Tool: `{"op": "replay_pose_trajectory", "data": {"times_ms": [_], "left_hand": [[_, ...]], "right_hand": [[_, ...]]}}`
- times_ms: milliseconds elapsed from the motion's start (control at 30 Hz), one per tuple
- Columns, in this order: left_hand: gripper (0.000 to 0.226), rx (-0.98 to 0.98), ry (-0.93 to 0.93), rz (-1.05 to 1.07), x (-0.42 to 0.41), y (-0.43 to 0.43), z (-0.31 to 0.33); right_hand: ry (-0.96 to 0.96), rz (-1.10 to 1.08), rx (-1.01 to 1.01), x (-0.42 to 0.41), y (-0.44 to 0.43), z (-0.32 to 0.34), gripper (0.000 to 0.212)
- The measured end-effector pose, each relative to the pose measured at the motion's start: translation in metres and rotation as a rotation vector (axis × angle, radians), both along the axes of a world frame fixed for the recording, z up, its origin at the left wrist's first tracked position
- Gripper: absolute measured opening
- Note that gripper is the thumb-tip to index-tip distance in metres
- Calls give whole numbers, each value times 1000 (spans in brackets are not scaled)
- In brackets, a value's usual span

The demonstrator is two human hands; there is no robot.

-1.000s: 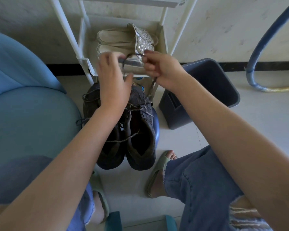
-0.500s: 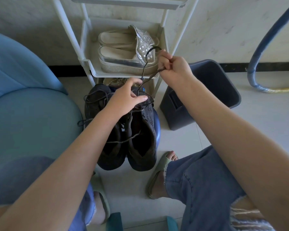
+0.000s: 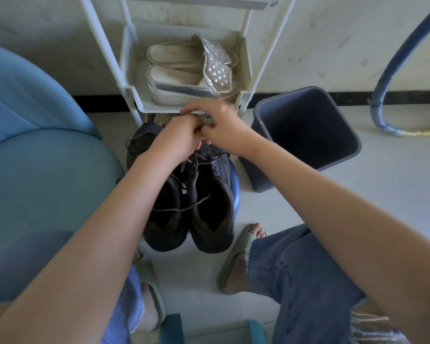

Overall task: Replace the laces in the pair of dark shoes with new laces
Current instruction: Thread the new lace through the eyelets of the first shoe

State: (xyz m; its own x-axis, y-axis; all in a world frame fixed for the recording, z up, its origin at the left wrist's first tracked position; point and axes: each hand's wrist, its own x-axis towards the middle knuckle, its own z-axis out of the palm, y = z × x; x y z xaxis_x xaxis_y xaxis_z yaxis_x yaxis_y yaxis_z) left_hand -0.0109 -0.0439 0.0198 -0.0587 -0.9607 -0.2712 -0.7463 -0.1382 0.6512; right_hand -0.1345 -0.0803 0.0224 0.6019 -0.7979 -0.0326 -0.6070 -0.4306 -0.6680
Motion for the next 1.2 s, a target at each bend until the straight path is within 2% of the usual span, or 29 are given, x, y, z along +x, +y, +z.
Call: {"op": "replay_pose_trajectory", "data": {"times_ms": [67,133,200,267,367,467,533,633,733,867,1033,1133,1200], "left_hand": [[29,53,11,22,0,0,-4],[23,53,71,81,2,1,-10],[9,-15,92,171,7,1,-13],[15,-67,76,211,15,0,-13],[4,-11,65,154,24,0,-16],[16,58,186,160,23,2,-14],[19,60,192,144,17,1,-12],[19,80,78,101,10,0,-12],[18,106,4,106,9,2,-13],[20,190,40,154,6,6,-13],[14,104,-73,235,4,8,-18],[16,109,-117,263,5,7,-20],[23,163,-184,211,5,9,-22]], "right_hand": [[-57,112,242,0,3,0,40],[-4,113,330,-4,-2,0,35],[88,116,363,-10,-8,-2,35],[172,138,357,-14,-13,-5,30],[201,-20,345,-21,-24,-11,28],[256,-44,367,-28,-29,-13,27],[209,44,422,-28,-24,-13,24],[63,138,431,-19,-18,-16,37],[61,146,459,-12,-17,-20,24],[87,61,368,-11,-19,-29,15],[77,0,411,-10,-17,-32,14],[38,-177,396,-11,-21,-31,14],[-39,-327,362,-15,-27,-26,13]]}}
